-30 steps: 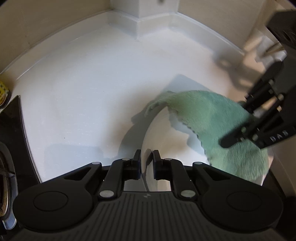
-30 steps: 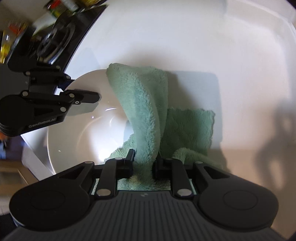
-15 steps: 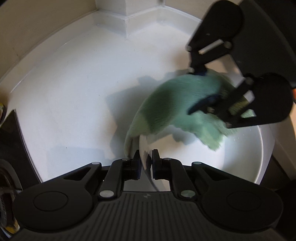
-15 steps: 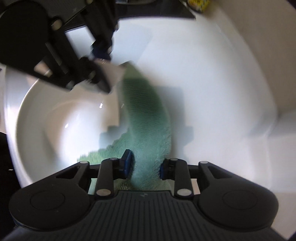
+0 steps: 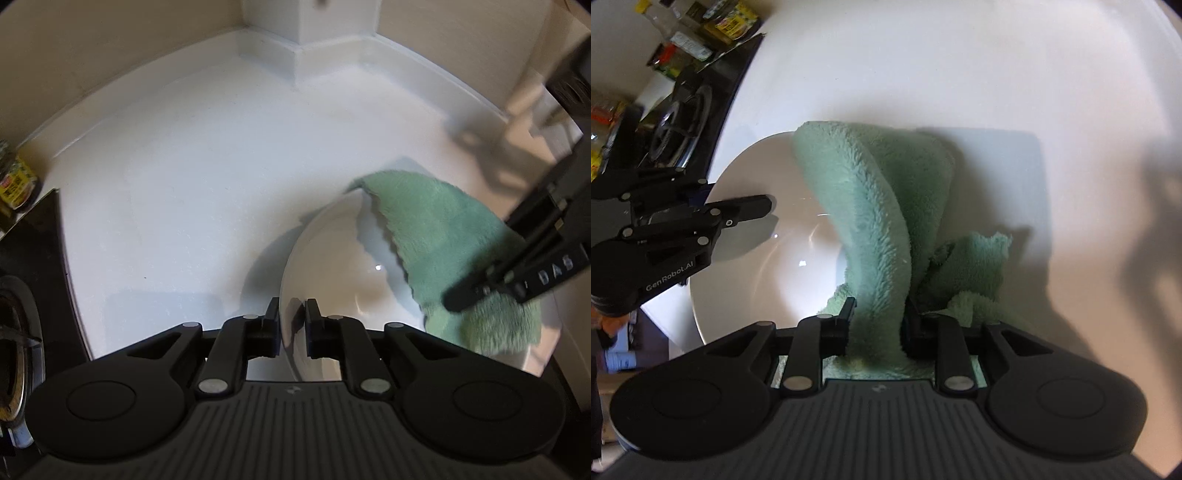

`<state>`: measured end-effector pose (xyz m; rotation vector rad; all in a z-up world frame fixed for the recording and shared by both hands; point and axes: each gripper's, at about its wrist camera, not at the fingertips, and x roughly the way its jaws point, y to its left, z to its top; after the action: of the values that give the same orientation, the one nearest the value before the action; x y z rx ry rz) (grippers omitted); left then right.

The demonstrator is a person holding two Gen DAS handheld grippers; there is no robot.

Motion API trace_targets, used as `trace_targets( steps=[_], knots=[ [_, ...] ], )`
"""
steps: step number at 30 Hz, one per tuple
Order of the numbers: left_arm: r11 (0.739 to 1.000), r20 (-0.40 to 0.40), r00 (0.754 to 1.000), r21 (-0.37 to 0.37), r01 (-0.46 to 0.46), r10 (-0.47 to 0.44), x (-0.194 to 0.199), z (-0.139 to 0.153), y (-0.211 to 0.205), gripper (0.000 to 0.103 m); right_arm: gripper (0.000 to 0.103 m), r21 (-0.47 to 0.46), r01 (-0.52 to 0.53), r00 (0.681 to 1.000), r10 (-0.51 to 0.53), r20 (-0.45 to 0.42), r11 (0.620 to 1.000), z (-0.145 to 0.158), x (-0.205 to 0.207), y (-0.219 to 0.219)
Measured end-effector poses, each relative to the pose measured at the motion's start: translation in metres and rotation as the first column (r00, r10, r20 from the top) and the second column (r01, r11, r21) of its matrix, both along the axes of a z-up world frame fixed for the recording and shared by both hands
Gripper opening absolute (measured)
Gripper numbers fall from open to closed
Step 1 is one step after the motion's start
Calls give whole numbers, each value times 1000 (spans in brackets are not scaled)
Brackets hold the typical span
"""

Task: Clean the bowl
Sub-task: 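Sweep the green towel around the bowl interior with the right gripper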

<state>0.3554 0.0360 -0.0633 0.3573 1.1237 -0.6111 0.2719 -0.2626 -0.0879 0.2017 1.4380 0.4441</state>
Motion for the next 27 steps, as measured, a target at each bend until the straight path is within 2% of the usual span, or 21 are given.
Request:
trace_targets(
  steps=[2,5,8,10,12,15,17,19,20,22,24,25,27],
  knots=[
    [1000,-15,1000,-12,14,-14,5,2,8,11,16,-39,-77,997,77,14,996,3,4,5],
    [997,-13,997,-12,82,-82,12,1,-5,11,16,-109,-205,977,209,31,973,8,12,21],
    [989,-9,989,21,145,-145,21,-1,-16,11,19,-192,-324,939,339,51,926,10,15,36],
    [986,-14,987,37,160,-160,21,-3,-18,11,21,-266,-391,903,422,73,881,16,17,43],
    [984,-20,986,53,168,-167,21,-6,-20,11,21,-356,-458,849,520,99,815,22,20,52],
    [985,-39,988,74,154,-151,23,-6,-17,14,22,-455,-550,737,663,129,700,28,28,65],
    [986,-48,989,84,145,-141,26,-7,-13,15,23,-475,-581,695,707,134,661,29,34,71],
    [988,-54,990,80,133,-129,29,-5,-8,14,23,-482,-625,636,759,143,614,29,44,77],
    [990,-60,991,72,120,-116,31,-5,-6,13,23,-479,-635,622,769,147,606,28,49,83],
    [994,-77,993,55,90,-86,35,-6,-2,11,23,-477,-676,561,812,161,562,29,51,86],
    [997,-76,995,49,64,-60,35,-5,-1,10,22,-463,-682,565,810,159,567,30,54,84],
    [998,-73,996,46,51,-48,35,-5,-1,10,21,-456,-661,595,786,165,596,31,56,82],
    [1000,-59,998,20,-7,8,33,-5,3,9,19,-423,-581,699,692,179,696,32,60,74]
  ],
)
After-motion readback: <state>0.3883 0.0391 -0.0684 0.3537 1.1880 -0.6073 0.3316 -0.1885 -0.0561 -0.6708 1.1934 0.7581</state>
